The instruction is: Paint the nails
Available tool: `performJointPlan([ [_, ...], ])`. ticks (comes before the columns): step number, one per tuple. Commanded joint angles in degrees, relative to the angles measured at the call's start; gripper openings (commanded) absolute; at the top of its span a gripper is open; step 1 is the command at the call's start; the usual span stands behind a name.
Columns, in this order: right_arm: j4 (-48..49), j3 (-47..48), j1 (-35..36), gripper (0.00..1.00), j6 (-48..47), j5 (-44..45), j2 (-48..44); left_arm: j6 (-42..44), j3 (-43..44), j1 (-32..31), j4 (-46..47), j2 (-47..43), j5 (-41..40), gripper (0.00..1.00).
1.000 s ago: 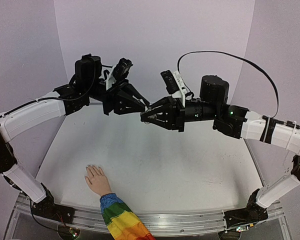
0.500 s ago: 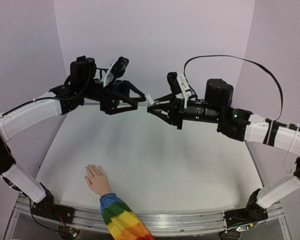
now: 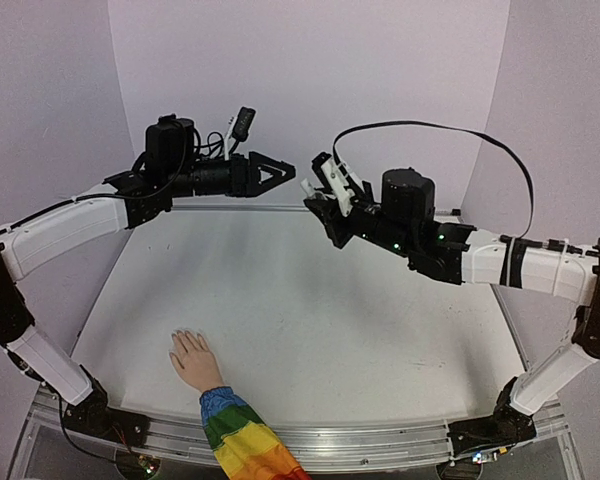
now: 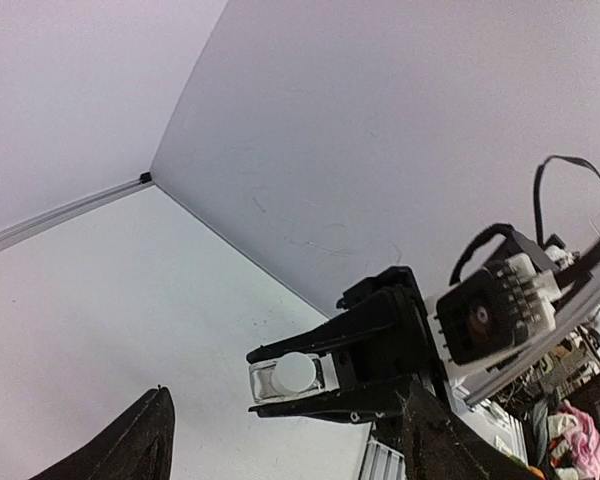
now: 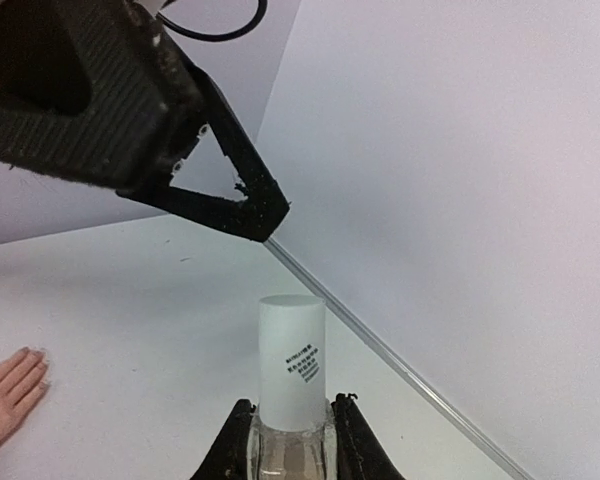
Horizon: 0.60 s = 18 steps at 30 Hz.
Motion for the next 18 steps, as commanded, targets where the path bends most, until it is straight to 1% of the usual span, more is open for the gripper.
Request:
performJointPlan([
  [1, 6.6, 4.5, 1.7, 0.00, -3.6, 11.1, 1.9, -4.2, 3.4, -3.6, 0.9, 0.9, -11.6, 0.79],
  [4, 7.9, 4.5, 2.6, 0.00, -4.2, 13.6, 2.4, -5.3, 3.8, -4.9, 0.9, 2.0, -14.0, 0.78],
  [6, 8.5, 4.2, 2.9, 0.00, -4.3, 13.8, 2.5, -6.3, 4.2, -5.2, 1.0, 2.9, -15.0, 0.76],
  [12, 8.7, 4.6, 3.9, 0.00, -5.3, 14.9, 2.9, -7.3, 6.2, -5.8, 1.3, 5.1, -15.8, 0.57],
  [16, 8.6, 4.7, 4.5, 0.00, -5.9, 15.2, 3.0, -7.6, 6.6, -6.0, 1.4, 5.6, -15.7, 0.43],
  [18, 8.6, 4.8, 4.8, 0.00, -6.1, 15.6, 3.0, -7.5, 6.7, -6.1, 1.5, 5.6, -15.7, 0.38],
])
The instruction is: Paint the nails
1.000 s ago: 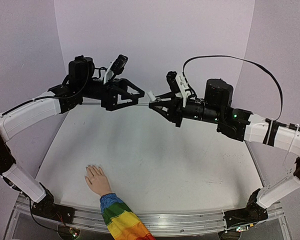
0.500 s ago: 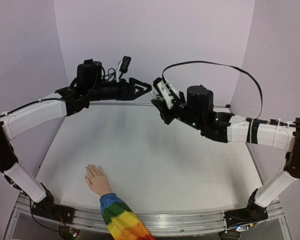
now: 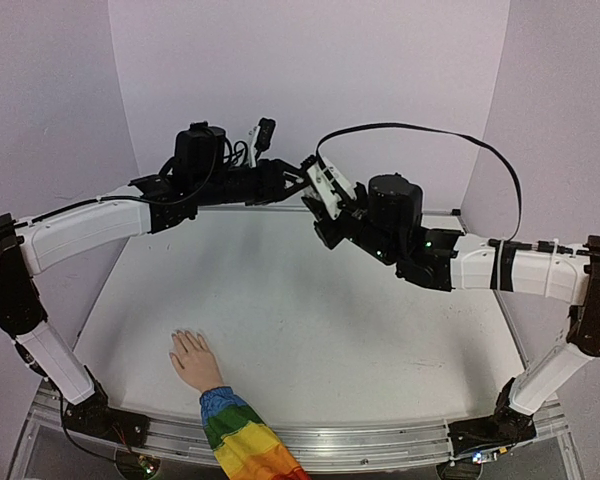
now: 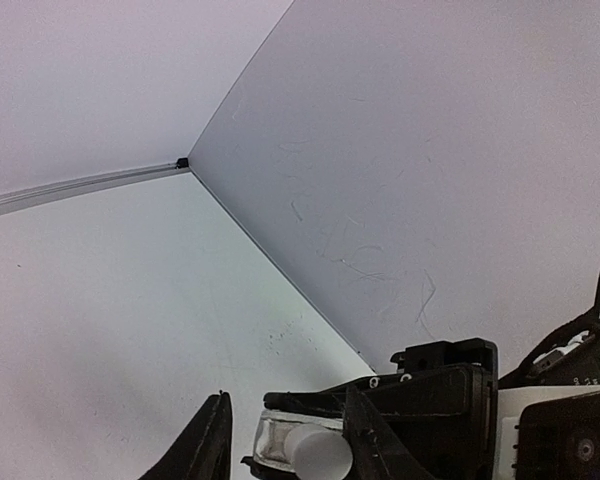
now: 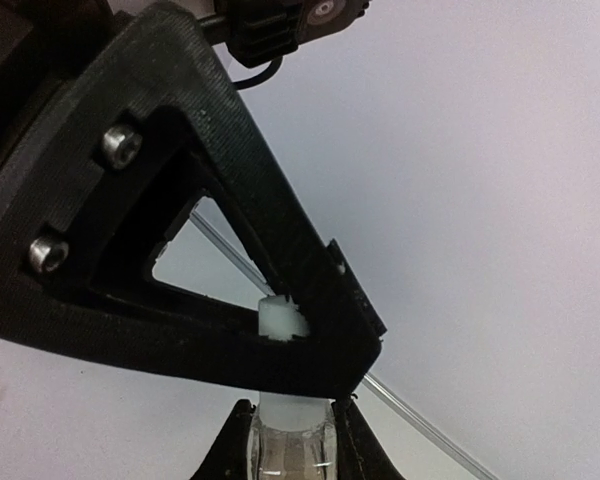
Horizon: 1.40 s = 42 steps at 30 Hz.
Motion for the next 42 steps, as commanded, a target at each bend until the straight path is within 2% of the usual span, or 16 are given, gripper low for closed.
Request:
performJointPlan([
  [1, 5.4, 3.5, 1.0, 0.00, -0.9, 2.1, 0.0, -0.2, 3.5, -0.5, 1.8, -0.2, -0.9, 0.36],
  [7, 5.4, 4.4, 1.4, 0.00, 0.1, 2.4, 0.4, 0.1, 2.9, -1.1, 1.9, -0.3, 0.6, 0.21],
  [13, 5.5, 3.1, 1.3, 0.00, 3.1, -1.1, -1.8, 4.3, 1.5, -1.3, 2.0, -1.7, 5.9, 0.01],
  [17, 2.3, 1.5, -0.1, 0.00, 6.4, -17.0, -5.7, 11.8, 0.9, -1.2, 2.3, -3.1, 14.4, 0.00],
  [19, -1.3, 1.8, -2.1, 0.00, 10.4, -30.6, -7.6, 16.1, 1.4, -1.1, 2.5, -3.5, 22.8, 0.00],
  [23, -2.2, 1.9, -4.9, 0.00, 18.6, -56.0, -9.4, 25.4, 0.7, -1.1, 2.9, -6.2, 41.6, 0.00],
  [27, -1.9, 3.2, -5.0, 0.00, 26.5, -71.1, -8.4, 31.7, -1.6, -1.1, 3.1, -9.0, 53.8, 0.00],
  [32, -0.2, -0.5, -4.6, 0.00, 28.0, -67.7, -10.7, 31.7, -1.7, -1.1, 3.0, -8.9, 56.9, 0.00],
  [39, -1.5, -1.3, -4.6, 0.00, 24.8, -61.9, -12.1, 32.6, -3.5, -0.9, 3.1, -10.4, 52.3, 0.00],
  [40, -2.8, -1.2, -4.6, 0.00, 23.3, -58.8, -12.2, 30.6, -3.2, -0.6, 3.1, -10.4, 49.9, 0.03],
  [41, -3.4, -1.5, -4.6, 0.00, 21.3, -55.2, -12.4, 28.4, -3.0, -0.2, 3.1, -10.4, 47.1, 0.14],
  [42, -3.5, -2.0, -4.6, 0.00, 19.1, -52.1, -12.7, 26.6, -2.7, 0.5, 3.1, -10.3, 45.1, 0.32],
])
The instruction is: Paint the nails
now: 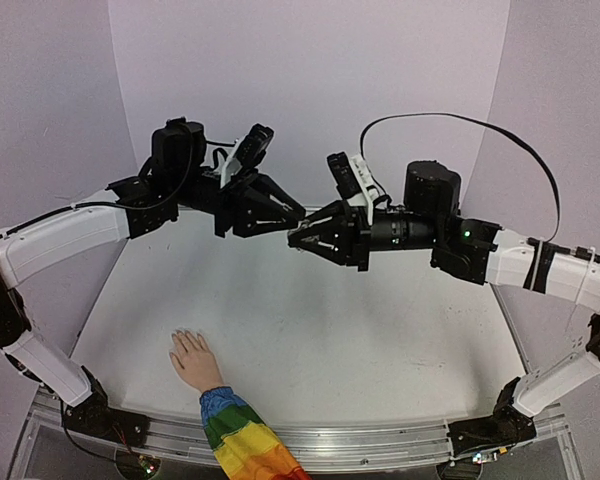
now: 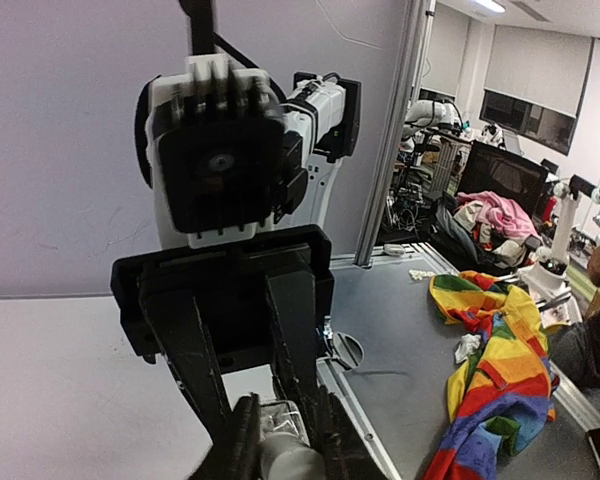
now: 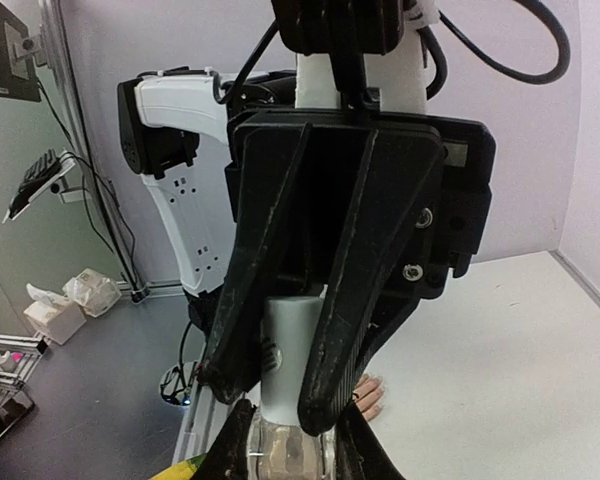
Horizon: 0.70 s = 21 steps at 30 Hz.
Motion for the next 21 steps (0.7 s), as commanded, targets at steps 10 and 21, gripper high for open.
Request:
performJointPlan([
  [10, 3.4, -0.6, -0.3, 0.00, -19.7, 31.5, -2.6, -21.3, 1.6, 4.4, 1.7, -1.9, -17.7, 0.92],
  [21, 5.0, 1.1, -0.2, 0.00, -21.3, 34.6, 1.7, -22.4, 3.6, 4.4, -1.7, 1.1, -23.6, 0.76],
])
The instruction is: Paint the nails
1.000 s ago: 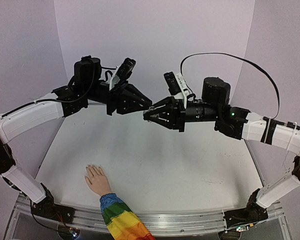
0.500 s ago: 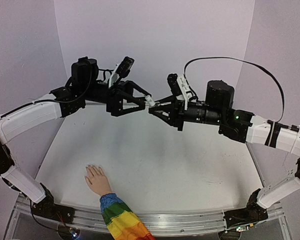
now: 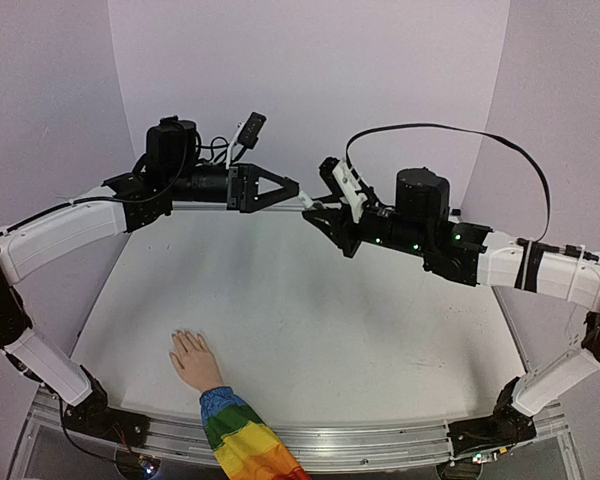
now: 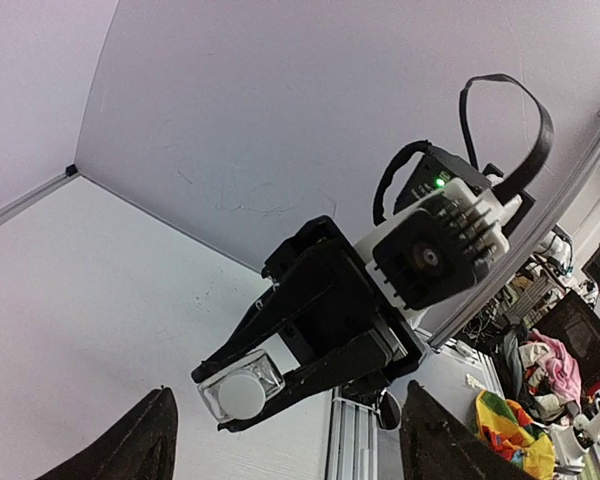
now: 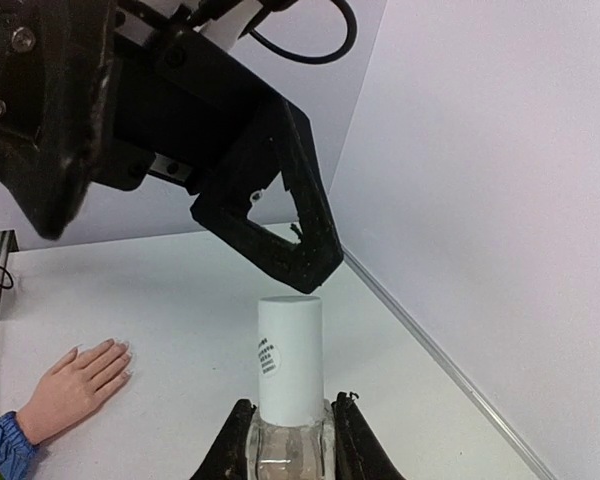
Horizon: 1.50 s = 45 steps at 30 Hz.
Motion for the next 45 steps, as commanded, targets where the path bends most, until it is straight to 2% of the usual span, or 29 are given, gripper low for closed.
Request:
performJointPlan([
  [1, 5.2, 2.3, 0.1, 0.00, -1.0, 1.8, 0.6, -1.3, 3.8, 0.1, -0.5, 1.6, -2.5, 0.74],
  [22, 5.2, 3.8, 0.7, 0.00, -1.2, 1.9, 2.2, -1.5, 7.3, -1.0, -4.4, 5.5, -3.5, 0.34],
  [30, 5.3, 3.8, 0.9, 0.00, -1.3, 2.5, 2.0, -0.8, 8.0, -1.5, -5.4, 6.1, -3.4, 0.30],
  [35, 5.2, 3.9, 0.9, 0.00, -1.2, 2.9, 2.0, 0.1, 8.0, -1.6, -6.2, 6.0, -3.7, 0.13],
  [41, 5.3, 4.3, 1.0, 0.00, -0.9, 3.5, 2.4, 2.3, 7.9, -1.6, -7.6, 5.2, -4.8, 0.00],
  [42, 5.2, 4.3, 1.0, 0.04, -0.8, 3.7, 2.6, 3.0, 7.8, -1.6, -8.2, 5.0, -5.7, 0.00],
  [43, 5.2, 4.3, 1.0, 0.12, -0.6, 4.1, 2.7, 3.8, 7.8, -1.6, -9.0, 4.7, -6.7, 0.00],
  [45, 4.9, 4.1, 1.0, 0.39, -0.4, 5.2, 2.8, 5.9, 8.0, -1.6, -11.9, 4.0, -10.7, 0.00],
])
